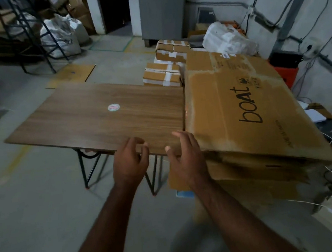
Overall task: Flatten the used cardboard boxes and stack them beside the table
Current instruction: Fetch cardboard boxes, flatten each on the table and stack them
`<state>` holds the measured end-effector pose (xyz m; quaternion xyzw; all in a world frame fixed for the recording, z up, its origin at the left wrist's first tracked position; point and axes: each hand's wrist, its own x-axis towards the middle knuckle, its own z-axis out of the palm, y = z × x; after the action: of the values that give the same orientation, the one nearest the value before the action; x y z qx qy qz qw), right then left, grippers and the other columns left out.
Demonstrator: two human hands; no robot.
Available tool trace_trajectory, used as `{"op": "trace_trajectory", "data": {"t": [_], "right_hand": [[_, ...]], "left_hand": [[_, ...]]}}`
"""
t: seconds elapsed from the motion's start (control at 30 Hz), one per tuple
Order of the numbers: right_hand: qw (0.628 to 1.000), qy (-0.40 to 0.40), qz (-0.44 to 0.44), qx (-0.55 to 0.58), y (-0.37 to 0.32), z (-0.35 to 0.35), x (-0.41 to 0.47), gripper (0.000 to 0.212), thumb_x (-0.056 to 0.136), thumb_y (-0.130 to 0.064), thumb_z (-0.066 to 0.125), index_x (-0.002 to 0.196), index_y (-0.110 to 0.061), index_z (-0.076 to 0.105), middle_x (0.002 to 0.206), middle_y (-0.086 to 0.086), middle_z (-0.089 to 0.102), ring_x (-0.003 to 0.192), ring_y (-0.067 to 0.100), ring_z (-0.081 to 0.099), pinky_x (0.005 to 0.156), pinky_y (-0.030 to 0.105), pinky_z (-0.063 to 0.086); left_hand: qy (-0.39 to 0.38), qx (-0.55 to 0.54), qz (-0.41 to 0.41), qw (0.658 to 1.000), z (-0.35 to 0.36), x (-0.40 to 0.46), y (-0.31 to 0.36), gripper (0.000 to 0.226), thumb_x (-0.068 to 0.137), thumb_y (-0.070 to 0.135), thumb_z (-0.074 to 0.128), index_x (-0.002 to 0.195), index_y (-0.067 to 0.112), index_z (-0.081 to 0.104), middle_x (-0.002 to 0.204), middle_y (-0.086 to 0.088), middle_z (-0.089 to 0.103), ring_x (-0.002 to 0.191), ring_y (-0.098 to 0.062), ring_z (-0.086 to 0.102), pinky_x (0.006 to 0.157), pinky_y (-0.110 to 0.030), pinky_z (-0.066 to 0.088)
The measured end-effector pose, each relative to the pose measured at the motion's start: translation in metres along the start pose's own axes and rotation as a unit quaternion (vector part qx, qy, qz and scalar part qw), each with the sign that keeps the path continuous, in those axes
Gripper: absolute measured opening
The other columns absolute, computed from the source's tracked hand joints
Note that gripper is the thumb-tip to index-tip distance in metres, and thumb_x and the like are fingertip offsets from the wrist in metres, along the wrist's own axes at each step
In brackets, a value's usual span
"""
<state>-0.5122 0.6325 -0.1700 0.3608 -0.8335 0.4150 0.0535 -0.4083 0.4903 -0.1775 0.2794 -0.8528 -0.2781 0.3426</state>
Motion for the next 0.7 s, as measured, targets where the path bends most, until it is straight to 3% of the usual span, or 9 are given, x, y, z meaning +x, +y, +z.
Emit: {"op": "trace_trajectory", "data": {"t": [0.2, 0.37, 0.7], "right_hand": [[0.992, -0.077, -0.087, 0.051, -0.119, 0.127, -0.016, 0.039, 0.095, -0.035, 0.060, 0.129, -0.016, 0.060, 0.127, 0.003, 0.061, 0.120, 0.023, 0.058, 0.099, 0.038, 0.050], [0.961, -0.172, -0.182, 0.116, -0.232, 0.236, -0.046, 0.037, 0.093, -0.031, 0.062, 0.124, -0.011, 0.062, 0.124, 0.005, 0.064, 0.118, 0.023, 0.059, 0.100, 0.033, 0.047], [0.851, -0.361, -0.332, 0.189, -0.410, 0.428, -0.124, 0.036, 0.091, -0.031, 0.057, 0.116, -0.007, 0.065, 0.115, 0.008, 0.064, 0.110, 0.026, 0.061, 0.098, 0.028, 0.043]], "left_hand": [[0.100, 0.074, 0.004, 0.992, -0.133, -0.026, -0.114, 0.013, 0.091, 0.023, 0.062, 0.093, 0.011, 0.067, 0.089, -0.004, 0.067, 0.086, -0.026, 0.062, 0.074, -0.036, 0.047], [0.158, 0.149, -0.102, 0.971, -0.247, -0.074, -0.209, 0.017, 0.093, 0.028, 0.060, 0.097, 0.014, 0.067, 0.096, -0.002, 0.069, 0.092, -0.028, 0.065, 0.077, -0.044, 0.053], [0.291, 0.247, -0.345, 0.858, -0.412, -0.203, -0.336, 0.023, 0.091, 0.033, 0.055, 0.097, 0.014, 0.067, 0.095, -0.003, 0.069, 0.089, -0.029, 0.064, 0.076, -0.043, 0.053]]}}
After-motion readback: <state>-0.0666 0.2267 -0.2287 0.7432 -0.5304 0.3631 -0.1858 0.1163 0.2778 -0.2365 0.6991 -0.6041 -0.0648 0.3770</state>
